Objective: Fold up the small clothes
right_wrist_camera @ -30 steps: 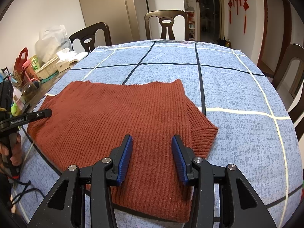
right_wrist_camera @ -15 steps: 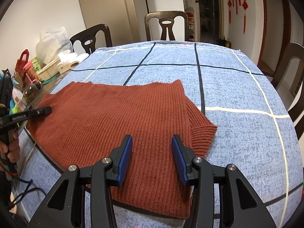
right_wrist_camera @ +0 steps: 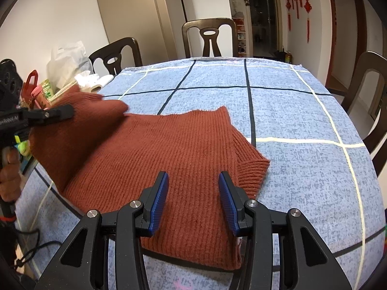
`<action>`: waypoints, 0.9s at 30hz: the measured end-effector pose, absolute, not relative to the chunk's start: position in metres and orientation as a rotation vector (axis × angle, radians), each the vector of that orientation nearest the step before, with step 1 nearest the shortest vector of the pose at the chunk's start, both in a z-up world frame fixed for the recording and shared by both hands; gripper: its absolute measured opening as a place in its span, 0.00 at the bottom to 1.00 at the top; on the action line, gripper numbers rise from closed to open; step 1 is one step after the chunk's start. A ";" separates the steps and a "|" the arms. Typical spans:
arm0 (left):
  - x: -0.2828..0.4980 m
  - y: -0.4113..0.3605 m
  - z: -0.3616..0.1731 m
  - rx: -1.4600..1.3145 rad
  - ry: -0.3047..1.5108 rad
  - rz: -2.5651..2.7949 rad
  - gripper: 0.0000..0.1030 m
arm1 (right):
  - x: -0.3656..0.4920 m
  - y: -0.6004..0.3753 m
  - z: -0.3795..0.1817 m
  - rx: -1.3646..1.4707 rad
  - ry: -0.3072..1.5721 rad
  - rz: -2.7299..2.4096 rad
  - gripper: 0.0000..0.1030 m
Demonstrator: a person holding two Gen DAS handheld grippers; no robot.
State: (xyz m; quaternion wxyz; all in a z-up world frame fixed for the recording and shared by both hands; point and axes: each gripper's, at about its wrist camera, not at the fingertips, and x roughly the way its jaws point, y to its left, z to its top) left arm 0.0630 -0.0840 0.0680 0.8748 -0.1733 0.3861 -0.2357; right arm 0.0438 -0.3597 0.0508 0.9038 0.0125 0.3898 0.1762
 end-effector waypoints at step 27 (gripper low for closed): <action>0.045 -0.072 0.034 -0.270 0.874 -0.445 0.31 | 0.068 -0.345 0.039 0.480 0.941 0.672 0.44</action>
